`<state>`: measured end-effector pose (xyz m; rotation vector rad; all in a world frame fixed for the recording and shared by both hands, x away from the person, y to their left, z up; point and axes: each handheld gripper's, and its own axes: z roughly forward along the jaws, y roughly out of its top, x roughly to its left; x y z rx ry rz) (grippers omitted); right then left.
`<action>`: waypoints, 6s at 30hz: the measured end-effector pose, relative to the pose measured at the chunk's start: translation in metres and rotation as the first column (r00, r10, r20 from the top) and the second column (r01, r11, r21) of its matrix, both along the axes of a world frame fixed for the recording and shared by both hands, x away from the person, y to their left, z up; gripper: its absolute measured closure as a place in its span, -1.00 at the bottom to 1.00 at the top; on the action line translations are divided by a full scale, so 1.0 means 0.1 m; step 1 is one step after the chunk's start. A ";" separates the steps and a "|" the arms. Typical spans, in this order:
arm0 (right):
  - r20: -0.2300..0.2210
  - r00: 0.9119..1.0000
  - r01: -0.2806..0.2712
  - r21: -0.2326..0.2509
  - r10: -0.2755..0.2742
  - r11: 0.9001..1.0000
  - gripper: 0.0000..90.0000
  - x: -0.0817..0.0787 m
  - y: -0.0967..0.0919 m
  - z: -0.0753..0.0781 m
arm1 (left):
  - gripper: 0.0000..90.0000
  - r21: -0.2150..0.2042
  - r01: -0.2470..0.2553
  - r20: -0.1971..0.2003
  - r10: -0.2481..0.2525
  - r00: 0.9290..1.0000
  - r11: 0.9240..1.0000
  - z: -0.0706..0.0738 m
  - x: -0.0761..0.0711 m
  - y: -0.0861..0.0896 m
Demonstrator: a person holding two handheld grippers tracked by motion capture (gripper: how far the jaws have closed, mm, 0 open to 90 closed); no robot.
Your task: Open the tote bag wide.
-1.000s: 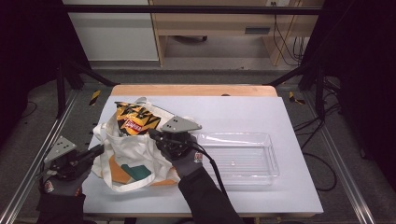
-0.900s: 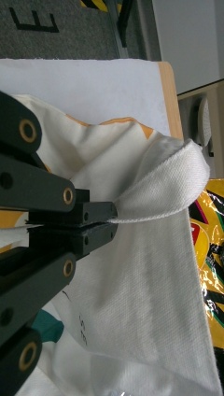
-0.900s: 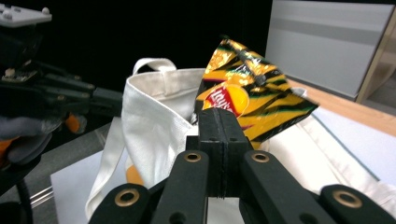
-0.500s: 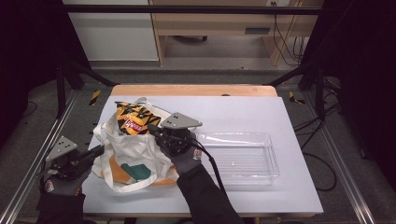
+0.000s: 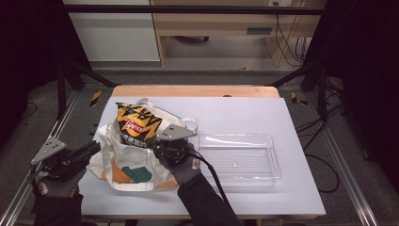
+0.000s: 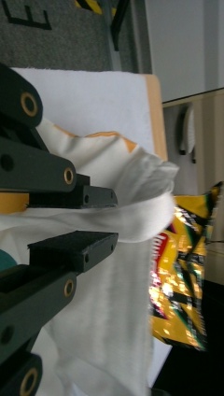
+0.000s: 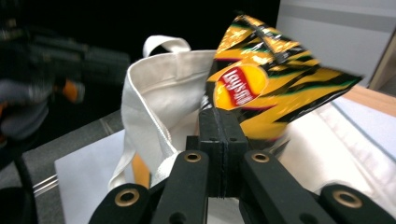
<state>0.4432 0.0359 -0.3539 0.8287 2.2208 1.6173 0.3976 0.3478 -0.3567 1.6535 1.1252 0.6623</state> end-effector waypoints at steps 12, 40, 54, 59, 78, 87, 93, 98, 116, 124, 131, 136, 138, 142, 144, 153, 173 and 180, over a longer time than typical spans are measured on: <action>-0.021 0.999 -0.038 -0.011 0.038 0.999 1.00 -0.15 0.07 -0.20 | 0.91 0.024 0.049 0.080 -0.050 0.995 0.999 0.22 -0.09 -0.24; -0.040 0.999 -0.014 -0.046 0.012 0.999 0.99 -0.20 0.01 -0.39 | 0.99 0.177 0.088 -0.097 -0.072 0.993 0.980 -0.14 0.12 -0.47; -0.055 0.997 0.041 -0.088 -0.046 0.995 0.99 -0.13 -0.07 -0.55 | 0.99 0.194 0.106 -0.145 -0.078 0.986 0.975 -0.31 0.10 -0.49; -0.068 0.996 0.042 -0.101 -0.049 0.994 1.00 -0.13 -0.06 -0.61 | 0.99 0.207 0.110 -0.155 -0.078 0.985 0.972 -0.37 0.09 -0.48; -0.101 0.994 0.022 -0.125 -0.035 0.992 1.00 -0.20 0.00 -0.84 | 0.99 0.213 0.045 -0.160 -0.010 0.987 0.976 -0.51 0.23 -0.38; -0.085 0.995 0.041 -0.136 -0.053 0.990 1.00 -0.21 -0.02 -0.86 | 0.99 0.238 0.015 -0.207 0.036 0.978 0.971 -0.64 0.27 -0.27; -0.095 0.994 0.048 -0.131 -0.061 0.990 1.00 -0.20 -0.04 -0.91 | 0.99 0.236 0.003 -0.212 0.048 0.976 0.972 -0.66 0.28 -0.22; -0.097 0.993 0.049 -0.130 -0.062 0.990 1.00 -0.21 -0.03 -0.96 | 0.99 0.243 0.009 -0.217 0.045 0.975 0.970 -0.70 0.28 -0.20; -0.088 0.990 0.089 -0.183 -0.107 0.979 1.00 -0.22 0.01 -1.15 | 0.99 0.307 0.036 -0.287 0.057 0.956 0.951 -0.92 0.32 -0.22; -0.078 0.989 0.105 -0.203 -0.123 0.973 1.00 -0.20 0.02 -1.22 | 0.99 0.317 0.048 -0.306 0.054 0.950 0.947 -0.97 0.36 -0.23; -0.082 0.987 0.117 -0.207 -0.136 0.971 1.00 -0.19 0.03 -1.28 | 0.99 0.311 0.061 -0.320 0.044 0.947 0.948 -1.00 0.38 -0.24; -0.072 0.985 0.139 -0.223 -0.158 0.965 1.00 -0.19 0.03 -1.29 | 0.99 0.310 0.064 -0.328 0.044 0.944 0.949 -1.02 0.39 -0.24; -0.078 0.984 0.142 -0.221 -0.162 0.965 1.00 -0.19 0.03 -1.30 | 0.99 0.308 0.066 -0.330 0.042 0.943 0.949 -1.02 0.39 -0.24; -0.075 0.984 0.143 -0.218 -0.162 0.966 1.00 -0.19 0.03 -1.31 | 0.99 0.306 0.067 -0.328 0.039 0.944 0.950 -1.02 0.39 -0.23; -0.074 0.984 0.143 -0.218 -0.163 0.965 1.00 -0.18 0.02 -1.32 | 0.99 0.303 0.069 -0.326 0.035 0.945 0.951 -1.03 0.39 -0.23; -0.077 0.983 0.145 -0.220 -0.166 0.965 1.00 -0.19 0.03 -1.33 | 0.99 0.323 0.087 -0.329 0.025 0.944 0.942 -1.07 0.41 -0.28; -0.080 0.981 0.162 -0.164 -0.177 0.973 0.78 -0.21 0.00 -1.24 | 0.62 0.228 0.078 -0.227 -0.025 0.974 0.971 -0.81 0.28 -0.25; -0.050 0.983 0.172 -0.119 -0.179 0.978 0.56 -0.28 -0.04 -1.08 | 0.38 0.208 0.073 -0.149 -0.042 0.988 0.975 -0.65 0.20 -0.25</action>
